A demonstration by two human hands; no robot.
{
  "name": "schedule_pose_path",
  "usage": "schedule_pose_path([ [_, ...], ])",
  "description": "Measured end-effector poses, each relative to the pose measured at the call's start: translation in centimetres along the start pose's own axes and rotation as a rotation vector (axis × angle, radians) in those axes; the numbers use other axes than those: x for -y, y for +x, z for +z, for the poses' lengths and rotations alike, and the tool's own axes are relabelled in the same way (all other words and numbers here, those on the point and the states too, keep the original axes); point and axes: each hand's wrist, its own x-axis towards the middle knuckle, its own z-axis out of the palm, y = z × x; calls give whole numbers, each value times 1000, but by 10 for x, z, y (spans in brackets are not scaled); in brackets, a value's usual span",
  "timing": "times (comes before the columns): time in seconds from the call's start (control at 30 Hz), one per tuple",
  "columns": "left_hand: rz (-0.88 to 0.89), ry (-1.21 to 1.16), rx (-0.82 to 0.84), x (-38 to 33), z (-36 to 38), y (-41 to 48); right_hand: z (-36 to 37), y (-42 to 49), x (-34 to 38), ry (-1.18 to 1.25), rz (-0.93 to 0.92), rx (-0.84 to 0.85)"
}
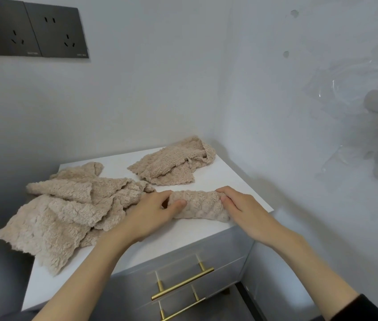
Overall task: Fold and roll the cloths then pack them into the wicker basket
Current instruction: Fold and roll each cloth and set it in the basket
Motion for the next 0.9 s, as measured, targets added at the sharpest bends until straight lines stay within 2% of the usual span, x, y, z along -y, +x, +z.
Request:
schedule_pose_path([
  [0.13,-106,57,21,-4,4,9,-2,9,0,1,64,54],
  [0.23,-122,197,-19,-5,7,14,-2,16,2,-98,86,109],
  [0.33,-148,212,15,-2,5,18,-3,21,5,-126,90,130],
  [0.5,-128,282,86,2,1,22,-7,25,11,-163,175,206],
  [0.67,-102,366,147,-4,-2,21,-11,27,16,-233,179,259],
  [0.83,-85,233,234,-9,-5,16,-7,26,18,-225,151,189],
  [0.9,-63,139,217,-10,-5,13,-8,23,19,-212,155,155],
])
